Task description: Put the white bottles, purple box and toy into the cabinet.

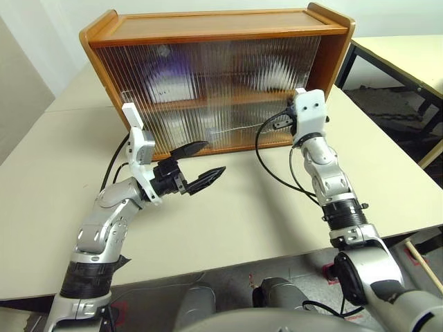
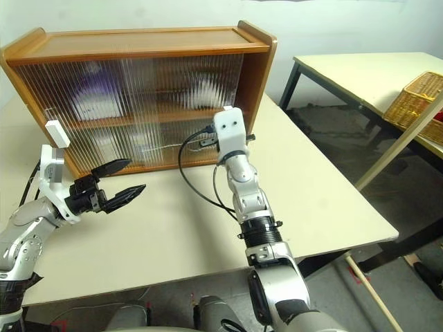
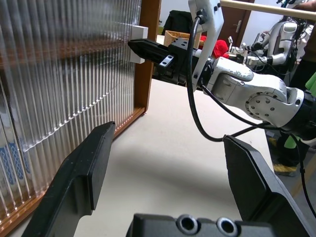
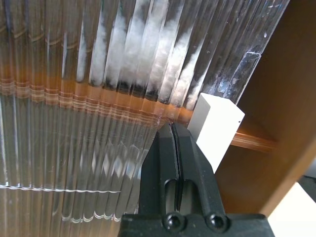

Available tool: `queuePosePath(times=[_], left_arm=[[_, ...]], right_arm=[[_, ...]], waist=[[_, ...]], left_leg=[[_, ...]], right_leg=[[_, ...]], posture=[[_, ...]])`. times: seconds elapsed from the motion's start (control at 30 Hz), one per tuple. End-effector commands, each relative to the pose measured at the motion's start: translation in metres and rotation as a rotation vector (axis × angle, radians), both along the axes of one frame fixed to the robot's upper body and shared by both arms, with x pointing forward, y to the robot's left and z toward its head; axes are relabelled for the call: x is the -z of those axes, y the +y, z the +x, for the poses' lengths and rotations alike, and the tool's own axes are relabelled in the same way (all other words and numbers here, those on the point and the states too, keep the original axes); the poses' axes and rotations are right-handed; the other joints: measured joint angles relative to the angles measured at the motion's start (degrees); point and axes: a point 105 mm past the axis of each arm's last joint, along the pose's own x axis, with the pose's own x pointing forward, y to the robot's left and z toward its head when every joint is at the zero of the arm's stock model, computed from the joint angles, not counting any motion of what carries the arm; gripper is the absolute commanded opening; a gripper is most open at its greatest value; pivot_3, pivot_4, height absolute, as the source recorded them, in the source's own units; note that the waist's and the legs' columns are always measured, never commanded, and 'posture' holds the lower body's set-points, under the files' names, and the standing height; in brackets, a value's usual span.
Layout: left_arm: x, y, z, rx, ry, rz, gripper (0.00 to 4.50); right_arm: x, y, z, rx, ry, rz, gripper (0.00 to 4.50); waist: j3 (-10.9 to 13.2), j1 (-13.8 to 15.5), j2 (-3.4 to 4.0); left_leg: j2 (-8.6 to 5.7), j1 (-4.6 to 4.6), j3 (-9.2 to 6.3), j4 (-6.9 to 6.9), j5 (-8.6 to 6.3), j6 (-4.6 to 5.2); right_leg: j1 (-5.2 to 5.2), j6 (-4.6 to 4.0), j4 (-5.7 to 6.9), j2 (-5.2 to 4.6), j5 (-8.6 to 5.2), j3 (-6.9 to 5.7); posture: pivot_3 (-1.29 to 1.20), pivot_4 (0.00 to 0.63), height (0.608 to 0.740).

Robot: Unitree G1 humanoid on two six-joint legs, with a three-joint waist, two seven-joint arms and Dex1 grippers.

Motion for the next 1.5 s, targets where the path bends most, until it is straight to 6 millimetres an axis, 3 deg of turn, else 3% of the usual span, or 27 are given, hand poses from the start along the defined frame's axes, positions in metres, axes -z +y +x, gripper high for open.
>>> queuePosePath(times=[0.03,0.37,0.57,0.67,0.93,1.03,1.2,1.37,1.5], left_arm=[[0.004,-0.002,0.001,0.007,0.004,0.014,4.5],[0.004,-0.001,0.001,0.007,0.005,0.013,4.5],[0.004,-0.002,0.002,0.01,0.005,0.013,4.5],[0.004,-0.002,0.002,0.01,0.006,0.012,4.5],[0.006,-0.001,0.0,0.008,0.013,0.011,4.5],[0.011,0.001,-0.005,-0.001,0.029,0.009,4.5],[0.019,0.008,-0.014,-0.032,0.062,0.006,4.5],[0.036,0.03,-0.027,-0.14,0.11,-0.005,4.5],[0.048,0.073,-0.034,-0.39,0.107,-0.053,4.5]], right_arm=[[0.005,-0.022,0.004,0.071,0.011,-0.007,0.04],[0.007,-0.063,0.011,0.184,0.009,-0.025,0.04],[0.01,-0.059,0.01,0.145,0.005,-0.043,0.04],[0.013,-0.051,0.005,0.088,0.004,-0.037,0.56],[0.017,-0.053,-0.017,0.008,0.006,-0.012,3.44],[0.039,-0.078,-0.047,0.021,0.023,-0.041,4.46],[0.065,-0.121,-0.081,0.104,0.098,-0.012,4.46],[0.078,-0.158,-0.091,0.191,0.136,0.031,4.46],[0.081,-0.174,-0.088,0.178,0.145,0.06,4.46]], waist=[[0.0,0.0,0.0],[0.0,0.2,0.01],[0.0,0.4,0.02],[0.0,0.4,0.02],[0.0,0.4,0.01],[0.0,0.7,-0.04],[0.0,0.5,0.0],[0.1,-1.1,-0.05],[0.1,-1.3,-0.05]], left_leg=[[0.0,0.0,0.0,0.0,0.0,0.0],[-0.01,-0.03,-0.04,0.01,0.0,0.0],[-0.03,-0.25,-0.07,0.14,0.02,0.03],[-0.04,-0.27,-0.06,0.14,0.02,0.03],[-0.07,-0.32,-0.06,0.11,0.02,0.02],[-0.1,-0.35,-0.07,0.11,0.01,0.01],[-0.15,-0.21,0.02,0.17,-0.18,-0.3],[-0.18,0.12,0.29,0.01,-0.23,-0.37],[-0.17,0.46,0.17,0.04,-0.21,-0.34]], right_leg=[[0.0,0.01,-0.01,0.0,0.0,0.0],[0.03,0.14,-0.02,0.0,0.03,0.02],[0.0,0.05,-0.09,-0.06,-0.05,0.04],[-0.01,0.06,-0.09,-0.08,-0.04,0.05],[0.03,0.4,-0.1,-0.04,-0.06,0.02],[0.07,0.49,-0.15,-0.04,-0.1,0.01],[0.29,0.67,-0.18,-0.11,-0.39,0.1],[0.59,0.39,-0.17,0.06,-0.61,0.06],[0.69,0.38,-0.17,0.01,-0.66,0.23]], posture=[[-0.03,0.0,0.74],[-0.03,0.0,0.74],[-0.04,0.0,0.74],[-0.04,0.0,0.74],[-0.04,0.0,0.74],[-0.03,0.0,0.74],[-0.04,0.0,0.74],[-0.04,0.0,0.74],[-0.03,0.0,0.74]])
